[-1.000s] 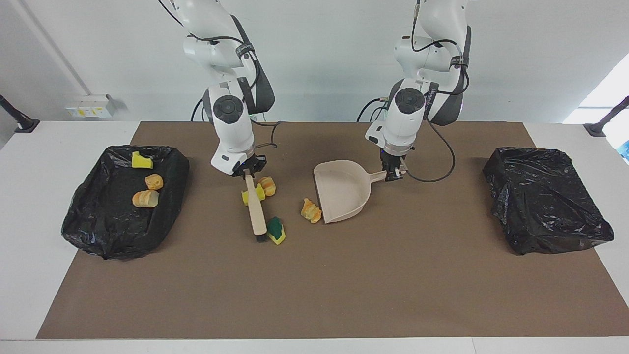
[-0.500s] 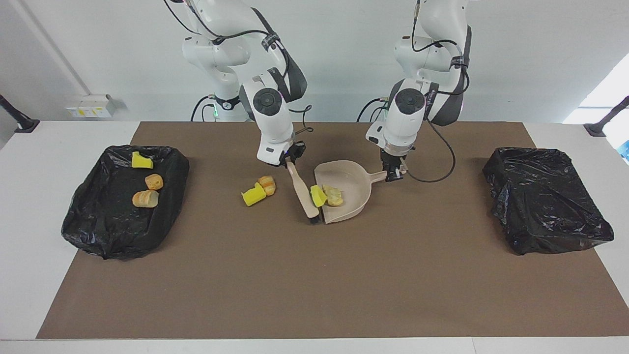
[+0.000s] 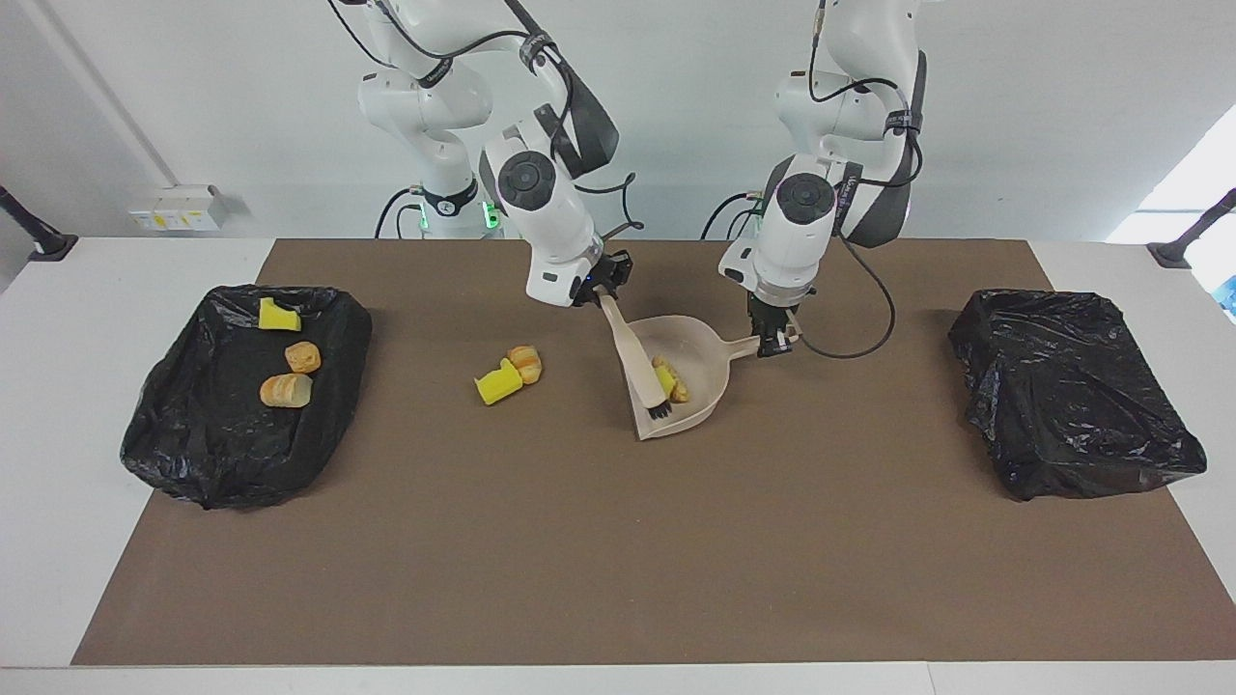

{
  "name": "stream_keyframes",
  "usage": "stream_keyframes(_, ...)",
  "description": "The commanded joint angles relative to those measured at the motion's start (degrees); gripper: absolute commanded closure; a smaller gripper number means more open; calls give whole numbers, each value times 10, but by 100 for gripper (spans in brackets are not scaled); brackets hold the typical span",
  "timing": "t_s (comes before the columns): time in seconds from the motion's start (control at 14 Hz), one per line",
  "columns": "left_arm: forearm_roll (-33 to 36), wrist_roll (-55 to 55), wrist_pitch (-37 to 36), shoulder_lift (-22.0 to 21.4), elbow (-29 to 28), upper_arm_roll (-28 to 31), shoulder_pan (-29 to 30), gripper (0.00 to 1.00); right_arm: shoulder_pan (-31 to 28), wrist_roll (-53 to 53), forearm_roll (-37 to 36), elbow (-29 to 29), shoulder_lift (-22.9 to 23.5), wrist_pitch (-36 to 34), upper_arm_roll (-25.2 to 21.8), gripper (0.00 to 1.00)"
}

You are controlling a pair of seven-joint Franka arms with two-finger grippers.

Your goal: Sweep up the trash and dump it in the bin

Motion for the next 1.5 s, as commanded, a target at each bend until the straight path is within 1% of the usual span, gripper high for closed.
stream_keyframes(0.0, 9, -8, 13, -5, -7, 5, -6, 100, -37, 8, -53, -22, -40, -33, 3, 100)
stream_keyframes(0.14, 9, -8, 13, -5, -7, 5, -6, 100, -59, 60, -86, -51, -59, -33, 2, 100)
stream_keyframes(0.29, 9, -11, 13, -5, -8, 5, -6, 100, -75, 88, -91, -91, -87, -22, 1, 100)
stream_keyframes(0.36, 9, -11, 13, -5, -8, 5, -5, 100, -102, 95, -91, -112, -99, -3, 1, 100)
stream_keyframes(0.43, 9, -11, 14, -6, -9, 5, -5, 100, -134, 83, -92, -131, -103, 14, 2, 100)
stream_keyframes(0.5, 9, -11, 14, -6, -9, 5, -5, 100, -143, 69, -92, -145, -117, 22, 2, 100)
stream_keyframes(0.64, 9, -11, 17, -6, -9, 5, -4, 100, -144, 64, -91, -196, -150, 58, 2, 100)
stream_keyframes(0.79, 9, -11, 19, -7, -12, 5, -4, 100, -139, 73, -73, -239, -183, 82, 6, 100)
stream_keyframes(0.86, 9, -11, 20, -7, -12, 5, -4, 100, -122, 75, -54, -256, -189, 97, 7, 100)
stream_keyframes(1.0, 9, -12, 20, -7, -12, 5, -3, 100, -84, 103, -25, -301, -191, 165, 7, 100)
stream_keyframes(1.07, 9, -11, 20, -7, -12, 5, -3, 100, -56, 137, -21, -306, -188, 182, 7, 100)
stream_keyframes(1.29, 9, -11, 20, -7, -12, 5, -3, 100, -7, 213, -20, -298, -176, 191, 7, 100)
stream_keyframes(1.43, 9, -12, 20, -7, -12, 5, -2, 100, 8, 248, -19, -280, -154, 197, 9, 100)
